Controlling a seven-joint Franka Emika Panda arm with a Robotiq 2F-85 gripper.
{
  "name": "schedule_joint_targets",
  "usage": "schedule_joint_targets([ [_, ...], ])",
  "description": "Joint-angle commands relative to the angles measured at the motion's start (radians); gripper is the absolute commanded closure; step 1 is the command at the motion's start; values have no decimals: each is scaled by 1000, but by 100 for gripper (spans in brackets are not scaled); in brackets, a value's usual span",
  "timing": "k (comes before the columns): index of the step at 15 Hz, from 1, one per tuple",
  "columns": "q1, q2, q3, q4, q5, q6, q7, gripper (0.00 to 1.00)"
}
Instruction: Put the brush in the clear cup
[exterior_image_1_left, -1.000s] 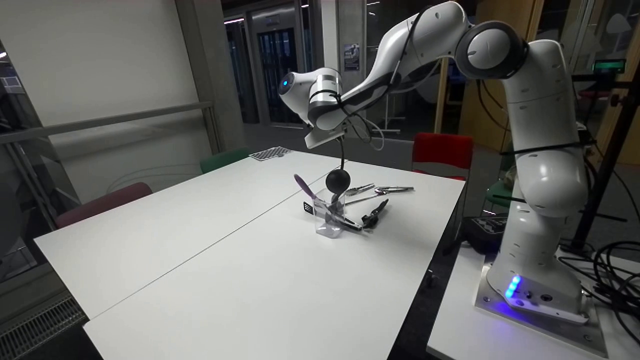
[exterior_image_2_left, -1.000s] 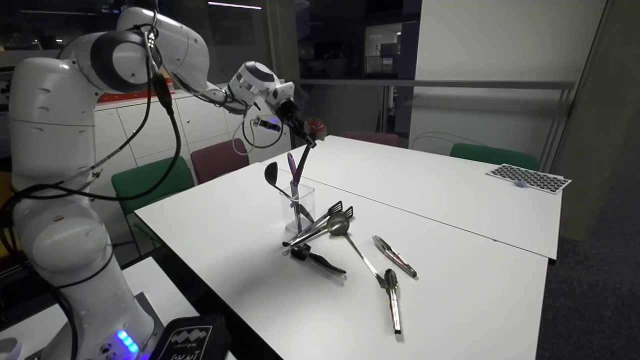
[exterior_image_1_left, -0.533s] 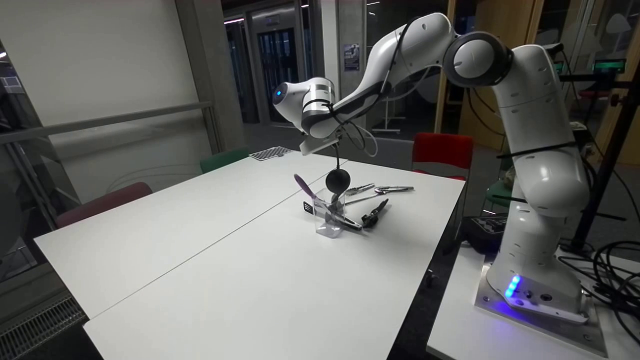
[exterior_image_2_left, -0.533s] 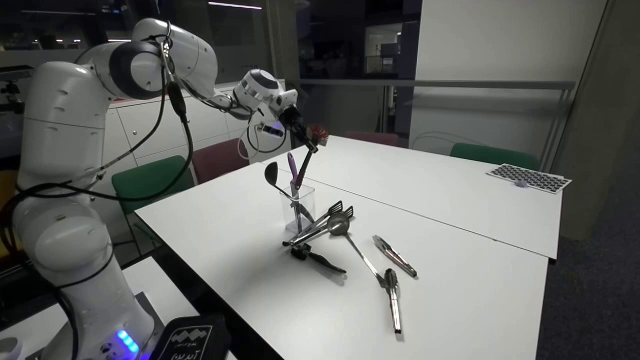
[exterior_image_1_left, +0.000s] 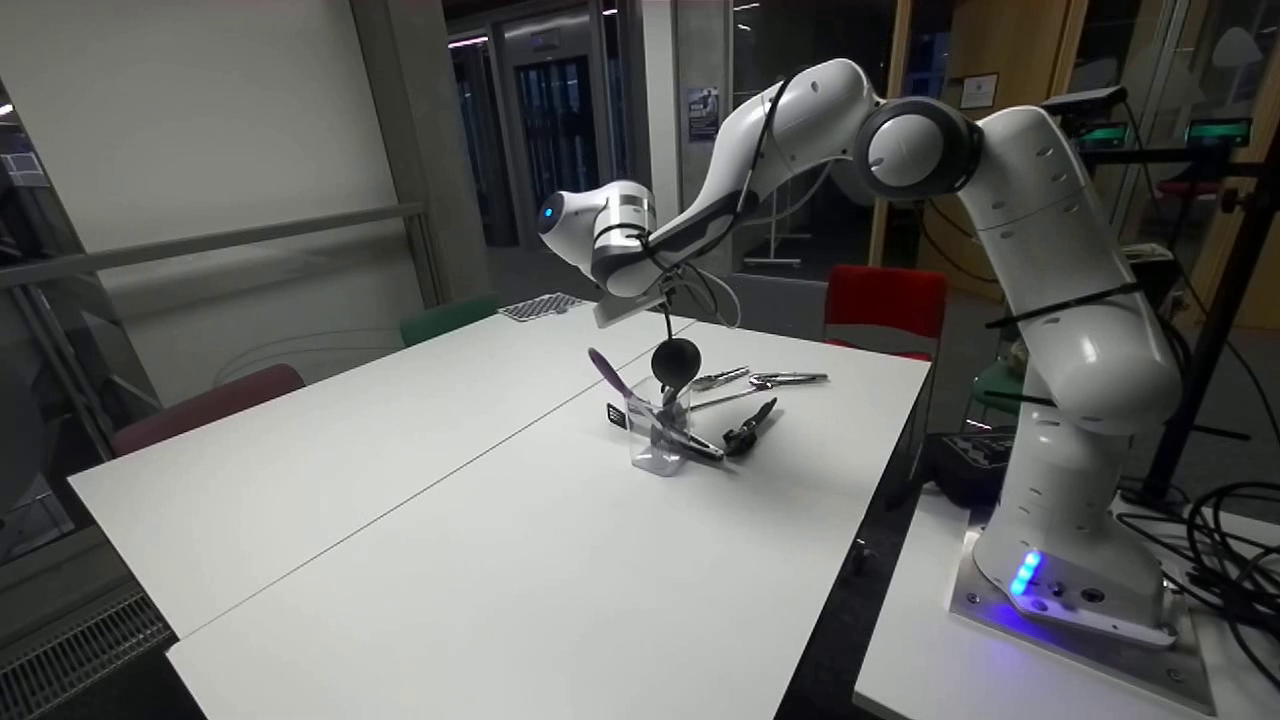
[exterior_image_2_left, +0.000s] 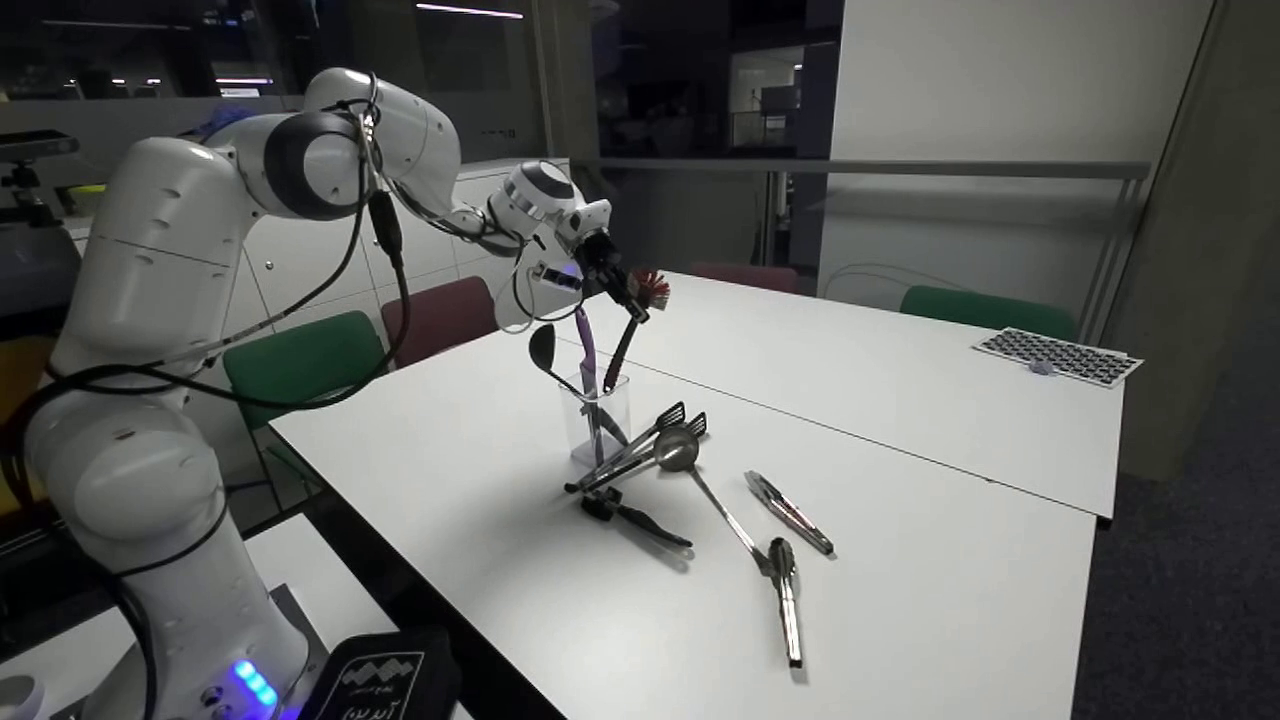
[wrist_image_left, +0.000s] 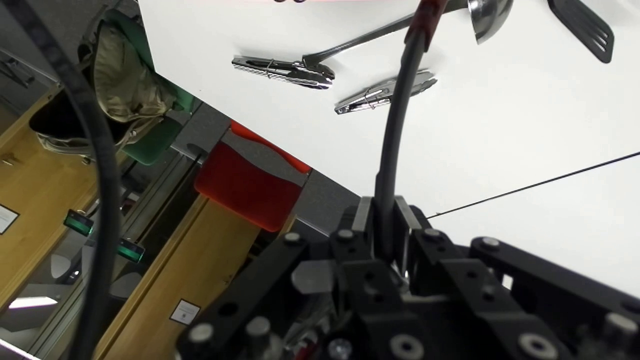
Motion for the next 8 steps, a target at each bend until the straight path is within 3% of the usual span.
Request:
schedule_joint_targets([
  [1, 23, 36, -30, 56, 20, 4, -23, 97],
  [2, 25, 27, -34, 22, 14, 5, -6, 87],
  [8, 31, 40, -35, 40, 15, 5, -6, 87],
])
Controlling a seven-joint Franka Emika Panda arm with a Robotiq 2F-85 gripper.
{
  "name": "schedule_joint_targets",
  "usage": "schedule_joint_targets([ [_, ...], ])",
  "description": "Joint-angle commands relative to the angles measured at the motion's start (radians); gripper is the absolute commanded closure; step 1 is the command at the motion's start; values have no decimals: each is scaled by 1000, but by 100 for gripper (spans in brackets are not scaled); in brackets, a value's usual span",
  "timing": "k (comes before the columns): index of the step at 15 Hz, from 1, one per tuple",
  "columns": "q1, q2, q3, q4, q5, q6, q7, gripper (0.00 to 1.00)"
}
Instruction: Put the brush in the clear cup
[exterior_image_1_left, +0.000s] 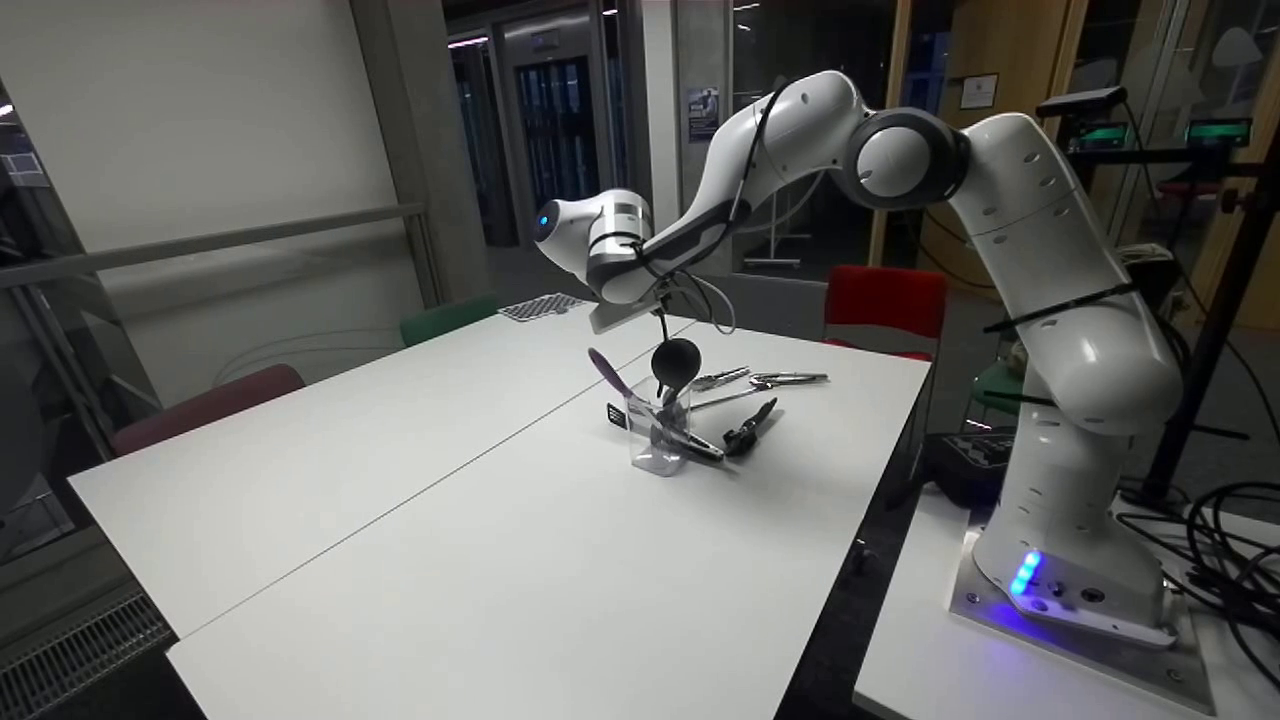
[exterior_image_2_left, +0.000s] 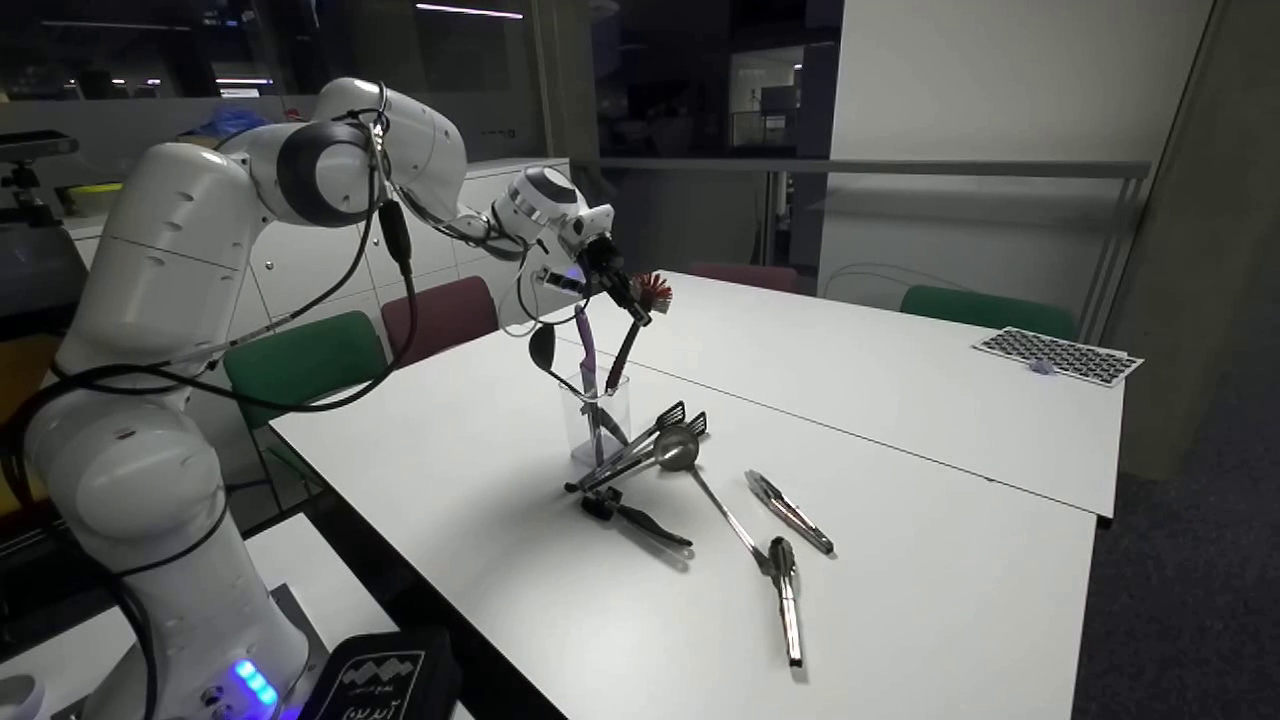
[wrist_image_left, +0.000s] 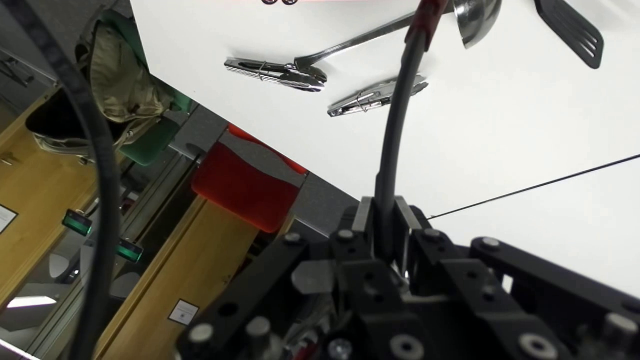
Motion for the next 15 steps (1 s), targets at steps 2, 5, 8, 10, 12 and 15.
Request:
schedule_joint_targets([
  [2, 25, 0, -31, 2, 14, 5, -6, 97],
  [5, 27, 30, -33, 32, 20, -6, -16, 97],
  [8, 25, 76, -34, 64, 36, -10, -24, 97],
  [10, 24, 106, -37, 89, 52, -8, -20, 97],
  [12, 27, 140, -45, 125, 71, -16, -14, 97],
  [15, 36, 184, -59, 174, 103, -18, -6, 97],
])
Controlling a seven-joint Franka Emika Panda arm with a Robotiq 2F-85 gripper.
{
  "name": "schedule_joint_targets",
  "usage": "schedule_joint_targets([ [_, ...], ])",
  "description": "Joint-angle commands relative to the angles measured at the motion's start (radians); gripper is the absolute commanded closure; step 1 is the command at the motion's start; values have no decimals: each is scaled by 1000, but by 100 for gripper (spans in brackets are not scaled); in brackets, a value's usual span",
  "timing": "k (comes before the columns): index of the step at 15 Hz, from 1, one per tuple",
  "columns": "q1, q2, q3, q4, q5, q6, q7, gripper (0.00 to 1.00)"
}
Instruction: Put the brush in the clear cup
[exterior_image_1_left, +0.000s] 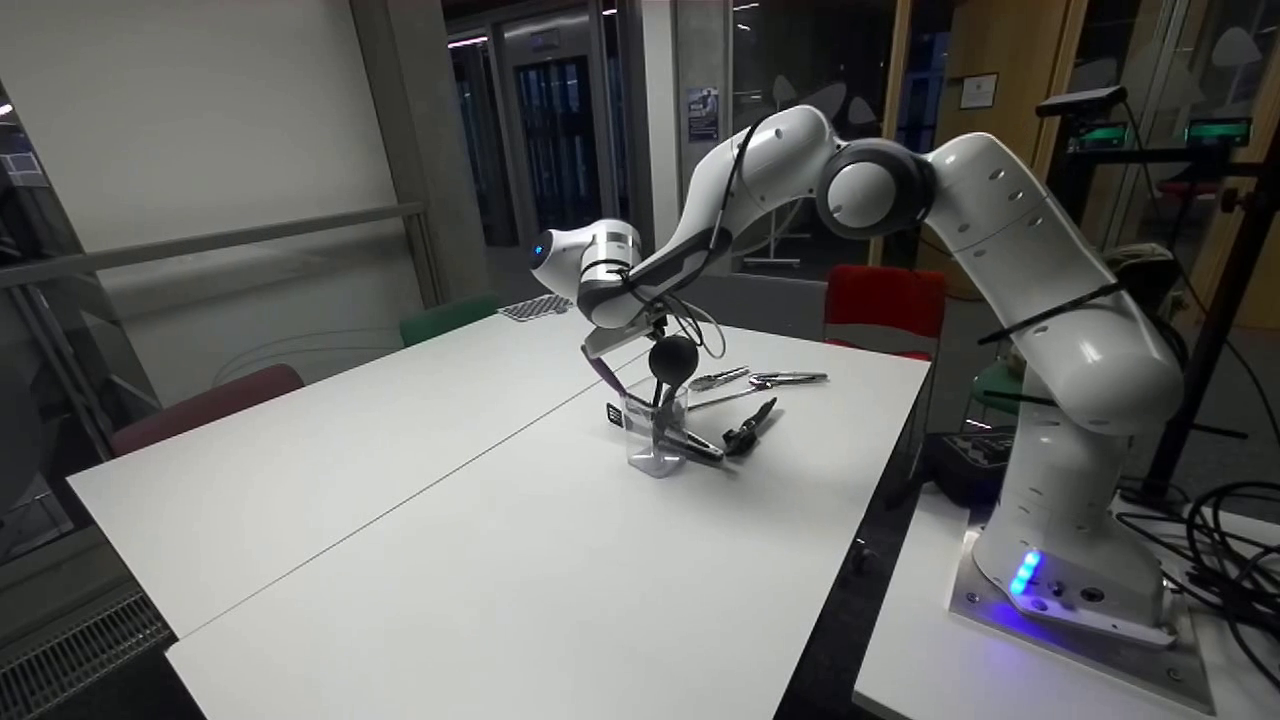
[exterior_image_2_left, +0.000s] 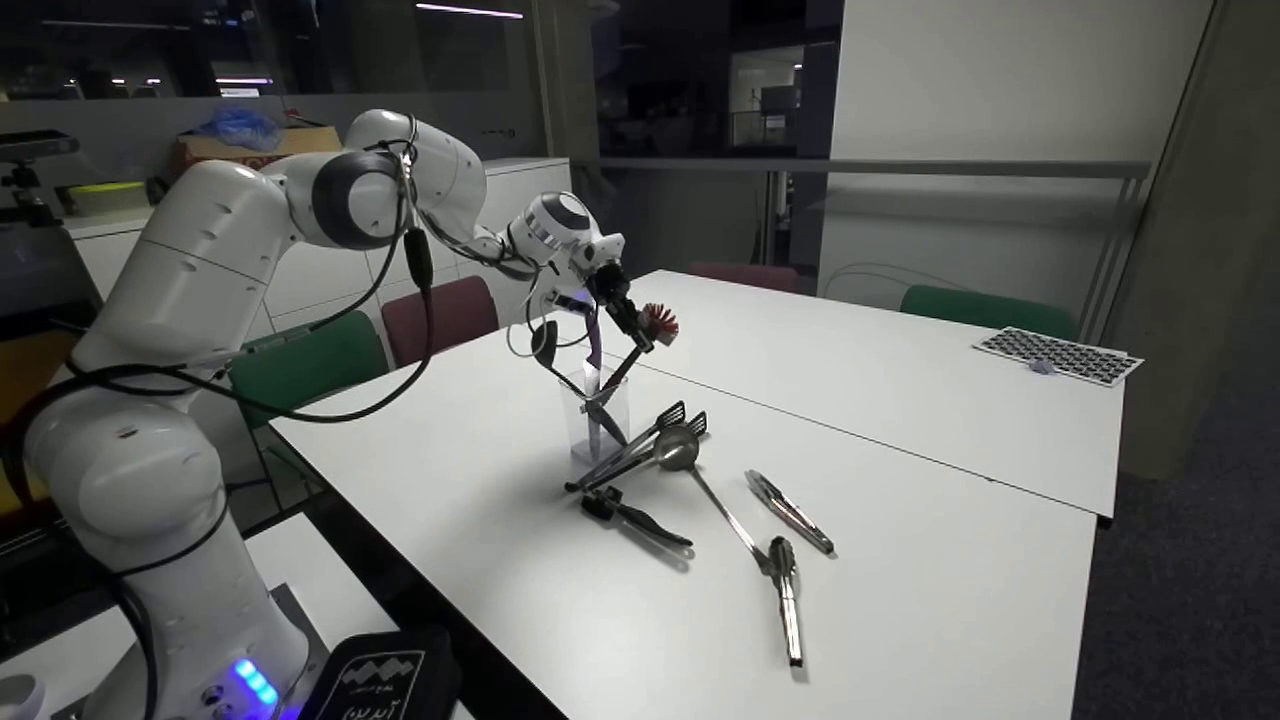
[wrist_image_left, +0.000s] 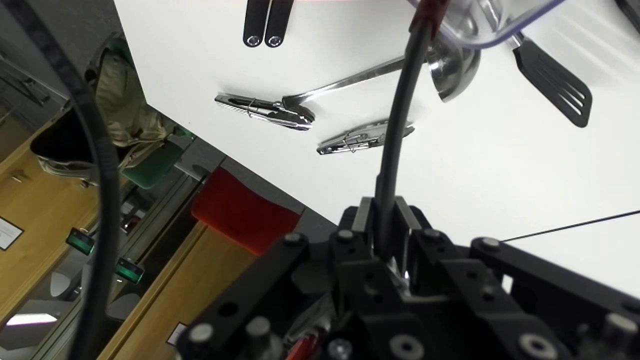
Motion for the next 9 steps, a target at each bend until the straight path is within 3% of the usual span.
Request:
schedule_joint_targets([
  [1, 32, 64, -40, 95, 45, -24, -6, 97],
  [5, 48, 85, -60, 132, 57, -37, 5, 97],
  [9, 126, 65, -115, 107, -29, -110, 103, 97],
])
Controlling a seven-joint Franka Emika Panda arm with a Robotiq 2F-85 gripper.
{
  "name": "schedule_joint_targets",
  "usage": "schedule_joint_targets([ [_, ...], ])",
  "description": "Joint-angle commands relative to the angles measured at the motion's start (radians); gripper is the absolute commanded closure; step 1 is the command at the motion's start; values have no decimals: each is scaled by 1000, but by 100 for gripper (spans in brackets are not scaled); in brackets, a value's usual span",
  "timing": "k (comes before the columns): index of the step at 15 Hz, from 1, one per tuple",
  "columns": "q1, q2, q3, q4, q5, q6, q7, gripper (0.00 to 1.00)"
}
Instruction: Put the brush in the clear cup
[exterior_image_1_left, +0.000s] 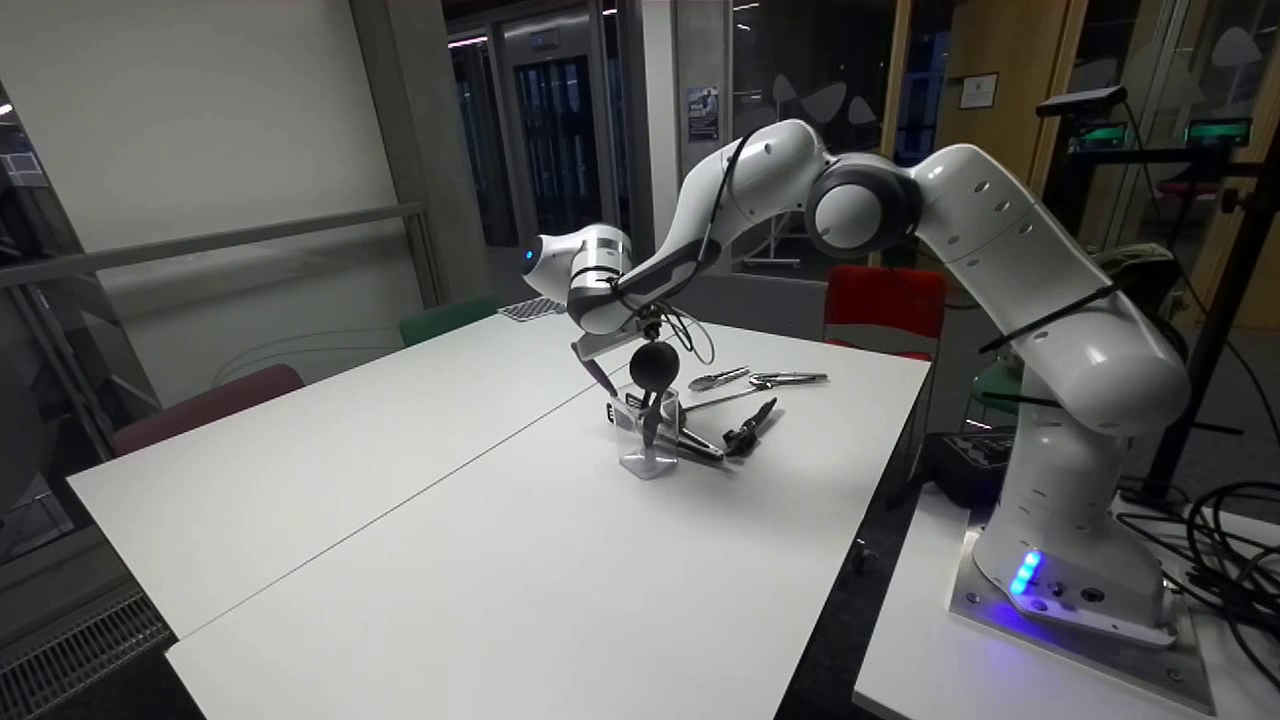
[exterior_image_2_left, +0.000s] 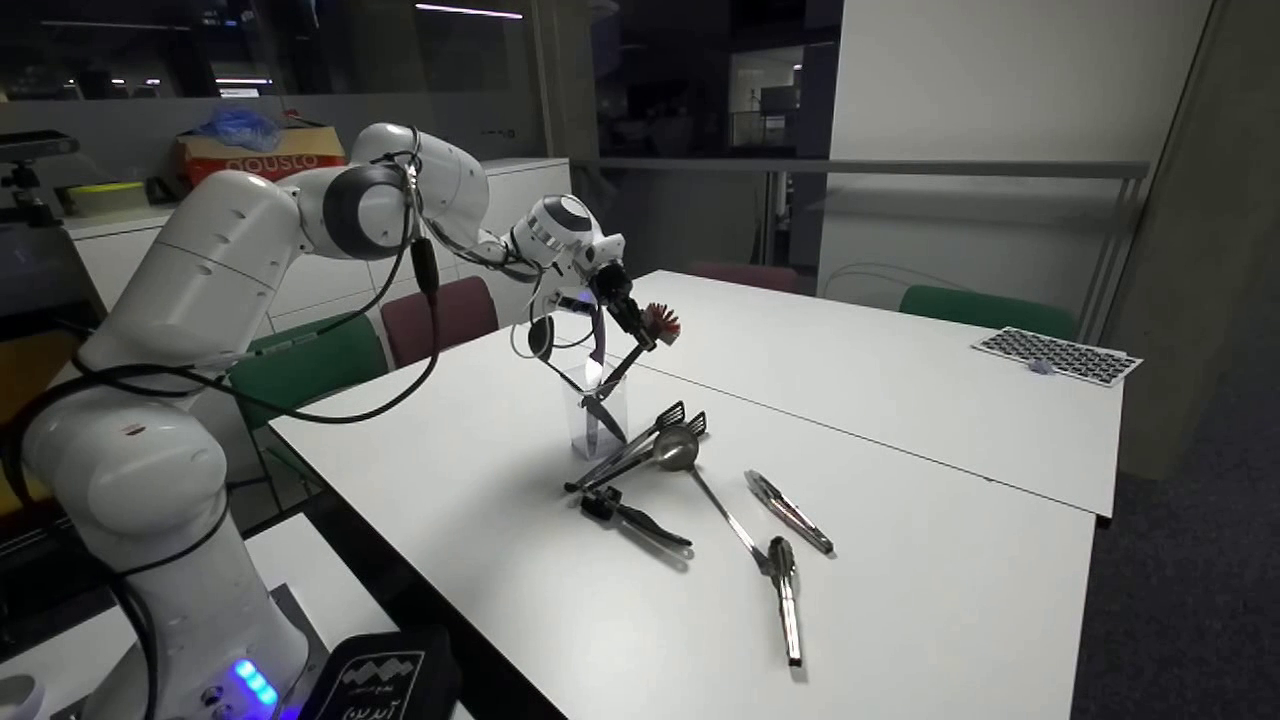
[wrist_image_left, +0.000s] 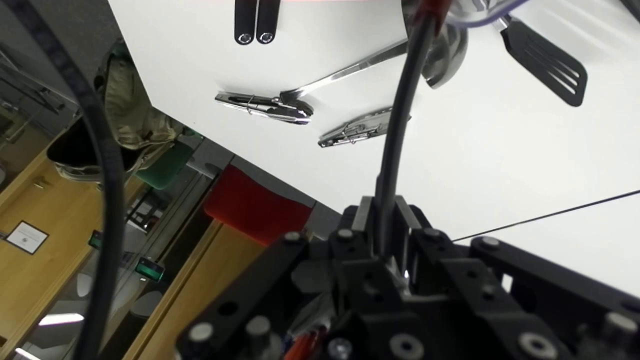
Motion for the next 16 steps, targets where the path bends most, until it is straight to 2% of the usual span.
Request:
schedule_joint_targets([
  [1, 91, 6, -66, 20, -69, -116, 97, 97],
  [7, 147, 1, -49, 12, -148, -277, 167, 97],
  [16, 171, 70, -29, 94, -221, -383, 140, 97],
])
